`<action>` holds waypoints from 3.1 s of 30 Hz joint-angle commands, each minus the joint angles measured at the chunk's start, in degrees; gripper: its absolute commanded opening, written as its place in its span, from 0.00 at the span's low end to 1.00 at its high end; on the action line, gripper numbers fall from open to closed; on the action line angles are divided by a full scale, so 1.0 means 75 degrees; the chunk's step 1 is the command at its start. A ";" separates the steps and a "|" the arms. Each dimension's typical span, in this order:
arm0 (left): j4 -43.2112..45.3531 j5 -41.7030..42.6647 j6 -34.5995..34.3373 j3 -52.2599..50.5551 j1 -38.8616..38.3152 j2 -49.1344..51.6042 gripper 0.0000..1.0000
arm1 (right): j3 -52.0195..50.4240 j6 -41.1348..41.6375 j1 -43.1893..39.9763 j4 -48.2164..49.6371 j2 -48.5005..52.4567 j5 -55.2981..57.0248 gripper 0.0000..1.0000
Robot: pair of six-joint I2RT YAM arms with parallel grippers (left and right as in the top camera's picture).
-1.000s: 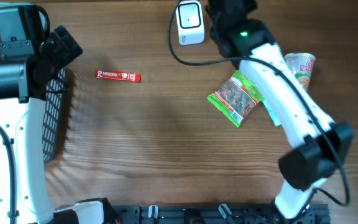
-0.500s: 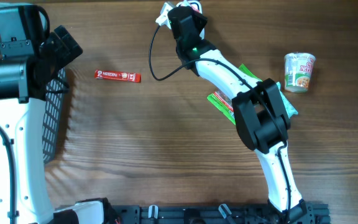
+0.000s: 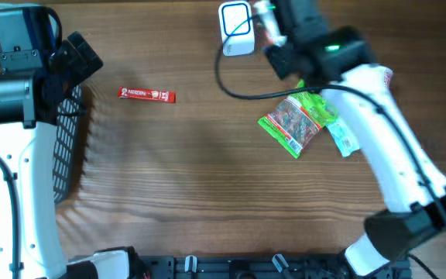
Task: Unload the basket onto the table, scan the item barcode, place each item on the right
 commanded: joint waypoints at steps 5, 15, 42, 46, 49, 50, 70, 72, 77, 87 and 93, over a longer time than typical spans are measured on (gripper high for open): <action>0.0017 -0.0070 0.0064 0.0079 0.0035 -0.0020 1.00 | -0.2975 0.2194 -0.1005 -0.0373 0.0315 -0.1102 0.04; 0.0017 -0.0073 0.0064 0.0079 0.0035 -0.0020 1.00 | -0.2891 0.1877 -0.0915 0.0402 0.0119 -0.1250 0.72; 0.0017 -0.0070 0.0064 0.0079 0.0035 -0.0020 1.00 | -0.0641 -0.0493 0.2716 0.9372 0.5473 -0.3369 0.69; 0.0017 -0.0070 0.0064 0.0079 0.0035 -0.0020 1.00 | -0.0644 -0.0414 0.2672 0.9460 0.5820 -0.3372 0.74; 0.0017 -0.0070 0.0064 0.0079 0.0035 -0.0020 1.00 | -0.0647 -0.0111 0.2553 0.9005 0.6035 -0.3378 0.74; 0.0017 -0.0070 0.0064 0.0079 0.0035 -0.0020 1.00 | -0.0647 0.0055 0.2506 0.8708 0.6035 -0.3378 0.68; 0.0017 -0.0070 0.0064 0.0079 0.0035 -0.0020 1.00 | -0.0790 0.1014 0.2393 -0.0227 0.3101 -0.3314 0.57; 0.0017 -0.0070 0.0064 0.0079 0.0035 -0.0020 1.00 | -0.0935 0.1052 0.2436 0.0254 0.3101 -0.3413 0.55; 0.0017 -0.0070 0.0064 0.0079 0.0035 -0.0020 1.00 | -0.1772 0.2430 0.2652 0.2119 0.3104 -0.3305 0.47; 0.0017 -0.0070 0.0064 0.0079 0.0035 -0.0020 1.00 | -0.2754 0.0044 0.3080 0.1536 0.3101 -0.6298 0.51; 0.0017 -0.0073 0.0064 0.0079 0.0035 -0.0020 1.00 | -0.2751 -0.0087 0.3072 0.1253 0.2279 -0.6580 0.52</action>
